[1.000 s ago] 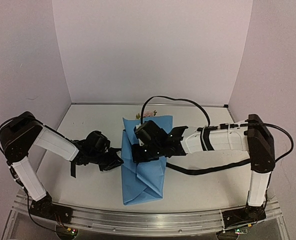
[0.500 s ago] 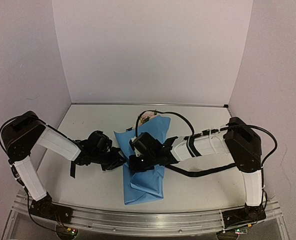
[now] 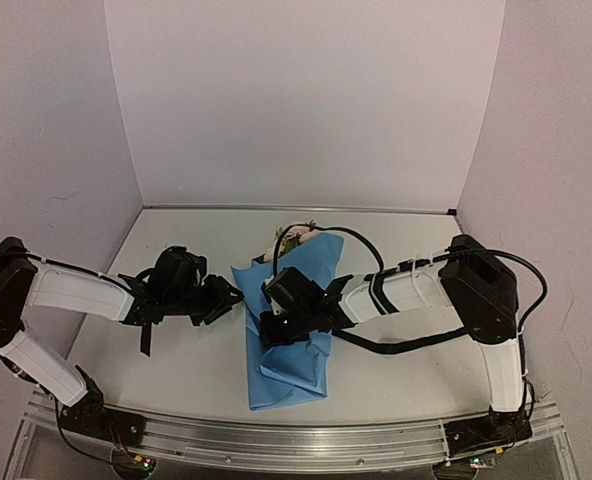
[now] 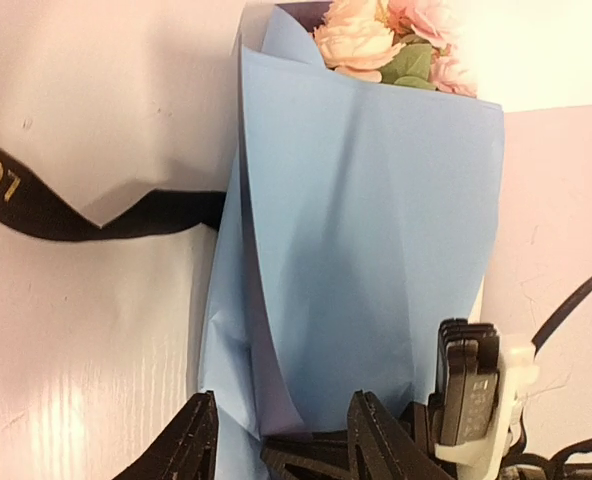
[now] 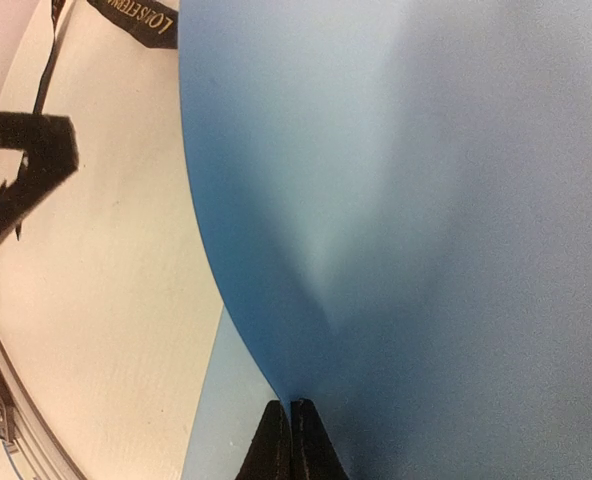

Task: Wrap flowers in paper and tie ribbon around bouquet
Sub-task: Fold the two-thirds-folded wrapping paper with the ribbon, then press the folded wrapping paper with the folded bouquet.

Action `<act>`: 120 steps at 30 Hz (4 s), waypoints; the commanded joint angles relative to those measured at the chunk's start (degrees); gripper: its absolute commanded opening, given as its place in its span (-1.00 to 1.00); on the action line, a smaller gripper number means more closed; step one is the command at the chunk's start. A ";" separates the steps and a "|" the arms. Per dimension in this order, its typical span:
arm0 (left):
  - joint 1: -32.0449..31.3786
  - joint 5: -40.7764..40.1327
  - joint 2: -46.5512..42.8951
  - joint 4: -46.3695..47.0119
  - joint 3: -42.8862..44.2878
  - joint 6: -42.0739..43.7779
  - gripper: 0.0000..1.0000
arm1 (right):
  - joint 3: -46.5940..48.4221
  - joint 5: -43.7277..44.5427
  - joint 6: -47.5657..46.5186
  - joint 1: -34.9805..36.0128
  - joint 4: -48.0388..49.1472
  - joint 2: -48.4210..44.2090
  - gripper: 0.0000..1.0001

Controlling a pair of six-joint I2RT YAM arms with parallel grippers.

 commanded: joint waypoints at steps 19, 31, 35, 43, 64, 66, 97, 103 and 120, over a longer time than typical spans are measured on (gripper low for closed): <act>6.66 6.36 21.60 -5.43 20.06 11.45 -0.57 | 0.50 0.58 0.23 -0.11 0.82 0.54 -1.00; 6.62 6.09 23.84 -6.56 25.26 16.64 -0.99 | -1.39 1.86 -0.83 -0.17 -2.83 -9.09 -0.06; 6.59 6.87 24.65 -6.31 26.16 17.27 -1.00 | -5.32 0.29 0.17 -1.02 -3.17 -13.95 0.24; 6.49 8.62 27.08 -5.85 26.84 16.75 -1.00 | -17.80 -4.88 4.20 -3.62 3.08 -22.39 0.10; 6.53 8.91 29.56 -6.16 27.36 17.11 -1.00 | -32.36 -7.50 7.07 -7.73 12.89 -23.82 -0.31; 6.53 8.85 29.73 -6.27 27.34 17.26 -1.00 | -31.71 -5.92 5.41 -7.33 9.44 -27.43 -0.29; 6.53 8.92 32.94 -7.87 29.08 18.33 -1.00 | -33.34 0.44 2.37 2.29 -6.98 -28.89 -0.42; 6.53 8.41 32.42 -9.10 29.44 19.05 -1.00 | -31.68 4.50 2.84 4.63 -11.89 -30.89 -0.39; 6.51 9.00 33.59 -9.33 30.04 19.31 -1.00 | -31.79 1.63 3.92 4.78 -10.92 -31.01 -0.75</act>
